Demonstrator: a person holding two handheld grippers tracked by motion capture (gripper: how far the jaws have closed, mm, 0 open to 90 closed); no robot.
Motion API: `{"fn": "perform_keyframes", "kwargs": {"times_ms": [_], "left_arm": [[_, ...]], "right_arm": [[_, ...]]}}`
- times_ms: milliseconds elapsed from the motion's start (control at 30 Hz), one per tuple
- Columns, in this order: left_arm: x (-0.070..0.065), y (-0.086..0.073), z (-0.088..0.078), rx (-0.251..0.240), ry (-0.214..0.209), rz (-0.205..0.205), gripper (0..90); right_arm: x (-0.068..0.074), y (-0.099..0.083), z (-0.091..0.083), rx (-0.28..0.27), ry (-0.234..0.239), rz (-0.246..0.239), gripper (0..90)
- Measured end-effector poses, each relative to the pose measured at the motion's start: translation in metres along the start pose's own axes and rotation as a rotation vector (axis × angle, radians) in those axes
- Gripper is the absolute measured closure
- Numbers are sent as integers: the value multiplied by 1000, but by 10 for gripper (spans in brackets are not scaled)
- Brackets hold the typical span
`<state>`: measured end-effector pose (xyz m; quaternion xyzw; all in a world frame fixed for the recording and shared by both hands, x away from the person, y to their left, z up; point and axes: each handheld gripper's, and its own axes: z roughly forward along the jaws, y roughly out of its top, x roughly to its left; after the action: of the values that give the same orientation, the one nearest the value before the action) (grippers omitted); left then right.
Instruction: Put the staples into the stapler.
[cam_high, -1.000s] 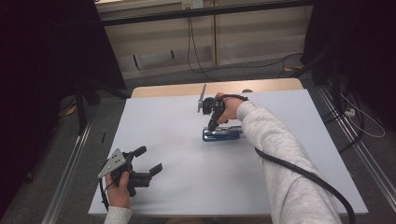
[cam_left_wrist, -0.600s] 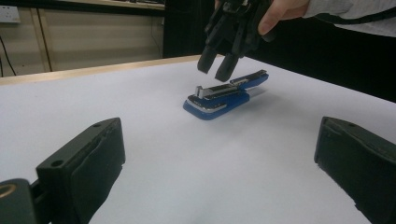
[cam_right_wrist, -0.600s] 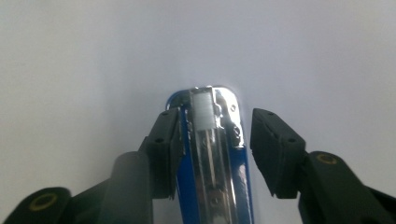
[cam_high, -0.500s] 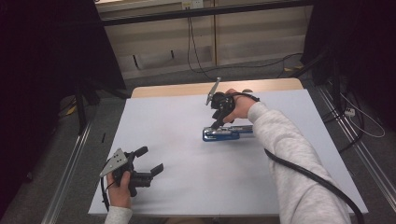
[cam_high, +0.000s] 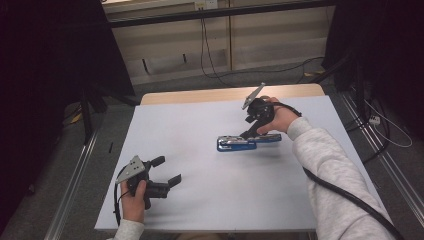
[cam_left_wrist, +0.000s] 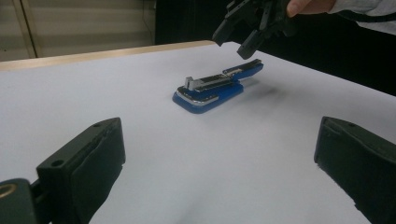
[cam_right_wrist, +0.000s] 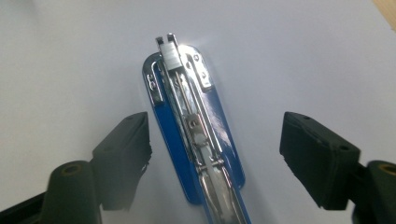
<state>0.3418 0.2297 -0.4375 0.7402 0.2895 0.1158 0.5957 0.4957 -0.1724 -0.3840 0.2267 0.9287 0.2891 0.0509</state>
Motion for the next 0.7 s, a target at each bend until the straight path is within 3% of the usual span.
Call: {"fn": "perform_keyframes", "kwargs": {"times_ms": [167, 267, 333, 433, 467, 533, 700], "left_arm": [[3, 3, 7, 8, -10, -30, 21], [3, 4, 10, 18, -7, -23, 21], [2, 6, 13, 22, -14, -31, 21], [1, 7, 17, 40, -15, -28, 23], [0, 7, 19, 49, -22, -30, 23], [-1, 8, 21, 57, -24, -33, 23], [-2, 9, 24, 58, -34, -38, 23]], "right_arm": [[-1, -14, -8, -38, -30, 46, 197], [0, -19, -11, -46, -41, 61, 179], [1, -28, -13, -57, -73, 85, 153], [3, -34, -16, -82, -74, 101, 163], [5, -41, -18, -103, -76, 135, 151], [6, -49, -21, -123, -85, 153, 150], [10, -64, -23, -139, -103, 178, 144]]}}
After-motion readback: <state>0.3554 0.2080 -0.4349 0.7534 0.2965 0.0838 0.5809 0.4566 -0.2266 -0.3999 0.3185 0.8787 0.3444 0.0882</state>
